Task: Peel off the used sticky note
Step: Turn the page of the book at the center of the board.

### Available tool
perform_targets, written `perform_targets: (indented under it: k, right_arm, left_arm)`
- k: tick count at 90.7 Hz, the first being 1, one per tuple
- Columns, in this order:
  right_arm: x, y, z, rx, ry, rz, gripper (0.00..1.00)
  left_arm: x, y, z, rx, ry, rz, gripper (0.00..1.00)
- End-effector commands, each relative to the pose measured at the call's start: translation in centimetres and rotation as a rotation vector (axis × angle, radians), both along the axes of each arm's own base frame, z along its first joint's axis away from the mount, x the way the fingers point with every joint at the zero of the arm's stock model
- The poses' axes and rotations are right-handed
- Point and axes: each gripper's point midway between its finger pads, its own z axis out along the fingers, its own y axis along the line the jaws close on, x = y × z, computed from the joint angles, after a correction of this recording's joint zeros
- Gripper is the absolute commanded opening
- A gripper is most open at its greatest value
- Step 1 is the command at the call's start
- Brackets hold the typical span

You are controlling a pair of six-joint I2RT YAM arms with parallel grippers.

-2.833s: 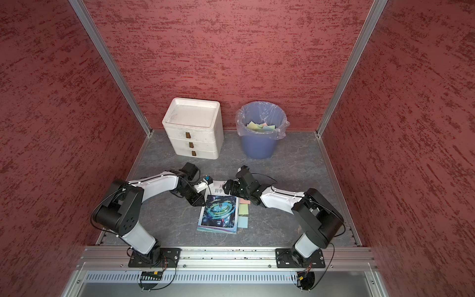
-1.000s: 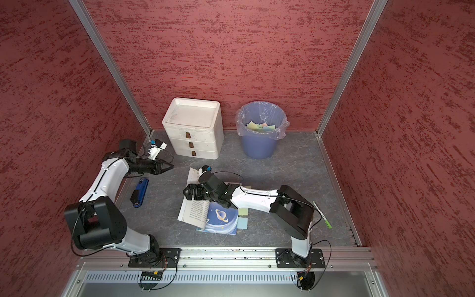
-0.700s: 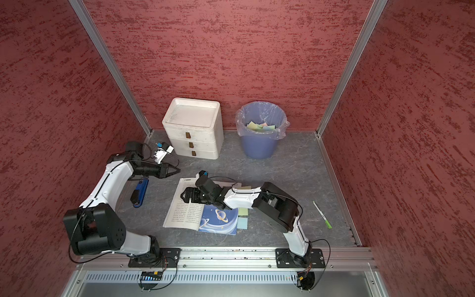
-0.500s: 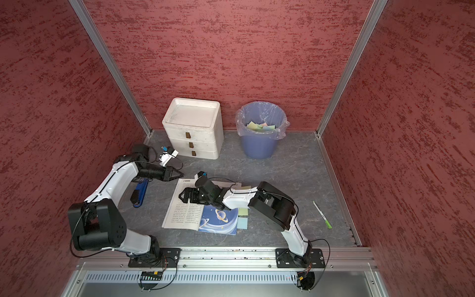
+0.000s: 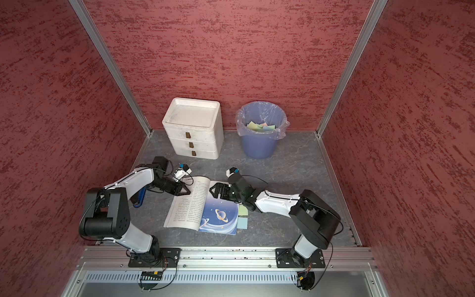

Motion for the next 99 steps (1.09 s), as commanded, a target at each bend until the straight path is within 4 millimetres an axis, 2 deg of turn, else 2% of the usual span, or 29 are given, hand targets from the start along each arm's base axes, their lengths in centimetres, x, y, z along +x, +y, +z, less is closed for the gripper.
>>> perform_targets:
  k: [1, 11, 22, 53, 99]
  right_arm:
    - [0.7, -3.5, -1.7, -0.069, 0.023, -0.054, 0.97]
    - [1.4, -5.4, -2.3, -0.084, 0.036, -0.085, 0.97]
    - [2.0, -6.1, -2.7, -0.096, 0.042, -0.092, 0.97]
    - [3.3, -5.0, -3.6, -0.086, 0.060, -0.067, 0.97]
    - [2.1, -4.8, -1.3, -0.047, 0.021, -0.047, 0.96]
  left_arm:
    - [0.8, 0.7, -1.3, 0.112, -0.066, -0.025, 0.00]
    - [0.4, 0.6, -1.7, 0.153, -0.076, -0.049, 0.00]
    - [0.1, 0.8, -2.6, 0.236, -0.092, -0.087, 0.00]
    - [-0.5, 0.9, -4.0, 0.321, -0.085, -0.144, 0.00]
    - [-0.8, 0.4, -4.2, 0.322, -0.082, -0.170, 0.00]
